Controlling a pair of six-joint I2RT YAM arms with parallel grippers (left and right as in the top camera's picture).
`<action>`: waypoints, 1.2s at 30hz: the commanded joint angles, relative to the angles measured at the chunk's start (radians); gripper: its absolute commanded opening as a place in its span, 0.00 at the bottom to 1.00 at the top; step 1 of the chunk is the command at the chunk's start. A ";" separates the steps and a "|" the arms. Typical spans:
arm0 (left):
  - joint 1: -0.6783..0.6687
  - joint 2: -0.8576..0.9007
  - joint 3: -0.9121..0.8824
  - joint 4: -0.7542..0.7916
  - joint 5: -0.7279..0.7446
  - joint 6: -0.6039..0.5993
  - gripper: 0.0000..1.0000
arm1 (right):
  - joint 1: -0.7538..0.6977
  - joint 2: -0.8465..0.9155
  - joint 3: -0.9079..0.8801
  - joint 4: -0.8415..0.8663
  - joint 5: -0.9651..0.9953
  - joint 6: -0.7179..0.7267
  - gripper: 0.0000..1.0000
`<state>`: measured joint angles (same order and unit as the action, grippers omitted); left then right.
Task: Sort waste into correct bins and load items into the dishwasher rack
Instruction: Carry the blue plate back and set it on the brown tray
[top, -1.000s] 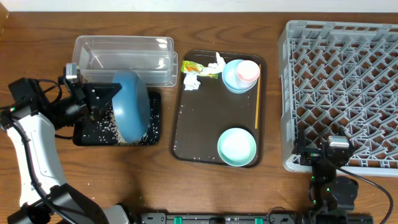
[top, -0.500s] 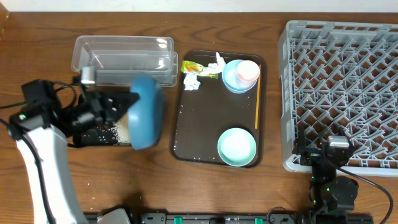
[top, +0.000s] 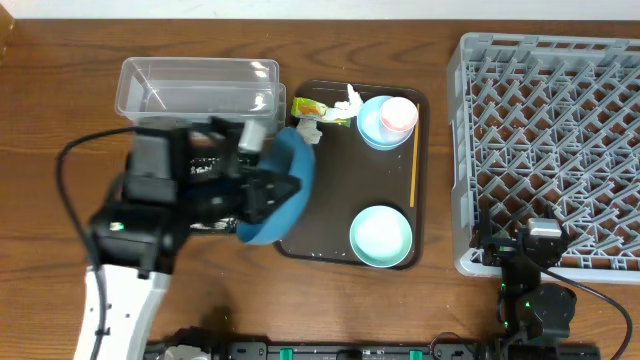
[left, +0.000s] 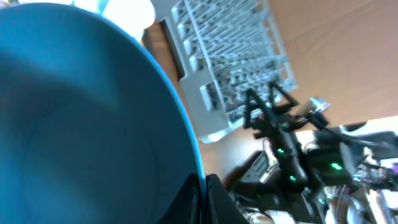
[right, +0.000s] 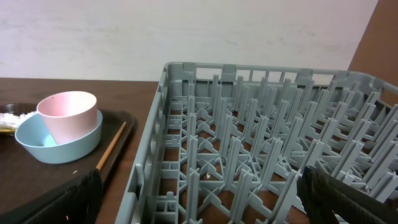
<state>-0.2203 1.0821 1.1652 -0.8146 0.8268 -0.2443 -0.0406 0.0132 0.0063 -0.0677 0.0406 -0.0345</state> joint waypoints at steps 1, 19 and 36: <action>-0.174 0.021 0.003 0.055 -0.378 -0.229 0.06 | -0.007 -0.001 -0.001 -0.004 0.003 -0.008 0.99; -0.539 0.454 0.003 0.423 -0.994 -0.318 0.06 | -0.007 -0.001 -0.001 -0.004 0.003 -0.008 0.99; -0.550 0.570 0.003 0.499 -0.910 -0.319 0.07 | -0.007 -0.001 -0.001 -0.004 0.003 -0.008 0.99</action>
<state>-0.7677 1.6478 1.1652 -0.3168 -0.1013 -0.5579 -0.0406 0.0132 0.0063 -0.0673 0.0406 -0.0345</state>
